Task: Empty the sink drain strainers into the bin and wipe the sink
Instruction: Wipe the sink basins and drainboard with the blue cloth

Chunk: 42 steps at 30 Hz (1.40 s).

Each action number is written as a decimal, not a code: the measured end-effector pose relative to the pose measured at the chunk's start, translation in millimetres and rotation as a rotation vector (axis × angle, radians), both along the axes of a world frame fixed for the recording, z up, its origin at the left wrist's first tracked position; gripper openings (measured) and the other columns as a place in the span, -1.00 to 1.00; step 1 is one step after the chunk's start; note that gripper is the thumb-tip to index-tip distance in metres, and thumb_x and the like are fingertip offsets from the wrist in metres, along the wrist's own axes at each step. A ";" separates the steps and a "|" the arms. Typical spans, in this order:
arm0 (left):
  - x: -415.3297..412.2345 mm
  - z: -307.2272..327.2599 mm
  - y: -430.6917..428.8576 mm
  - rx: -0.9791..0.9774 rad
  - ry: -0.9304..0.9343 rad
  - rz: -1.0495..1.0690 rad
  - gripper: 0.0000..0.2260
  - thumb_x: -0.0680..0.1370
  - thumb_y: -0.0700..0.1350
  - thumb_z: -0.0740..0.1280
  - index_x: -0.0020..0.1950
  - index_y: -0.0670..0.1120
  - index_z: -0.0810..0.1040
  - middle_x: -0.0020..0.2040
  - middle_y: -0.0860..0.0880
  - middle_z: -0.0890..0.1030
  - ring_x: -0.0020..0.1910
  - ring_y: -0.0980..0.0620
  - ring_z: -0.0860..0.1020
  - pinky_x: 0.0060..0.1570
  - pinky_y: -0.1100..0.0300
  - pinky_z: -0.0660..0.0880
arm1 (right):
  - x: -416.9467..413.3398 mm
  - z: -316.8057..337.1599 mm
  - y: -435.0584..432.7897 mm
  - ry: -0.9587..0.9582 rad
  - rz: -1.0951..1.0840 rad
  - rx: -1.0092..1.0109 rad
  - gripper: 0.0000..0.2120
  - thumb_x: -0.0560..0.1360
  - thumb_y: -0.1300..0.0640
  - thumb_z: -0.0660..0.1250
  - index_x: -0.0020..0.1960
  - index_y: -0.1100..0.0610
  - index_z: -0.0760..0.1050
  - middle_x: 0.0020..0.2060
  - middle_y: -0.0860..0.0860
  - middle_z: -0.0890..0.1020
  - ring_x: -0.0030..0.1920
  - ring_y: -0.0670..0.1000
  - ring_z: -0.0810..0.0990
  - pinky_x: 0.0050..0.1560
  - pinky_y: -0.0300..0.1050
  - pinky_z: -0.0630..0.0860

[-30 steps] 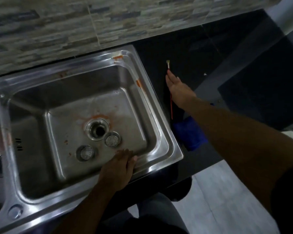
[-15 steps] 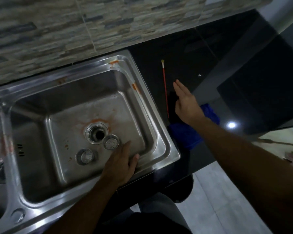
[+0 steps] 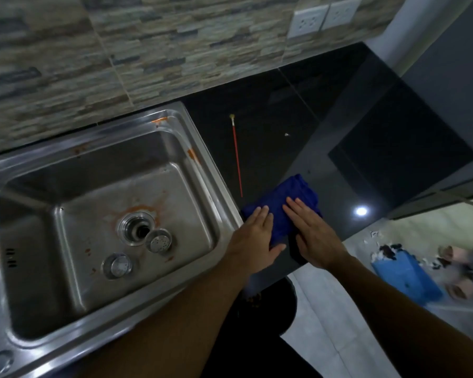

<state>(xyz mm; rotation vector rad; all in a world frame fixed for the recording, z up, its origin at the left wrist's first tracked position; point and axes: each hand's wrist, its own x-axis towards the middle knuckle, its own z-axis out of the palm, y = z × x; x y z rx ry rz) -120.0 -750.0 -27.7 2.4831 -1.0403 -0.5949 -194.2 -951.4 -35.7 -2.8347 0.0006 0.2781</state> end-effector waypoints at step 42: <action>-56.8 9.7 547.5 0.030 -0.141 0.679 -0.53 0.59 0.00 0.08 0.24 -0.22 0.65 0.24 -0.24 0.66 0.21 -0.27 0.64 0.31 -0.19 0.51 | 71.6 18.3 526.8 -0.249 0.079 0.582 -0.37 0.36 0.55 0.26 0.41 0.26 0.45 0.45 0.12 0.44 0.50 0.10 0.37 0.52 -0.03 0.29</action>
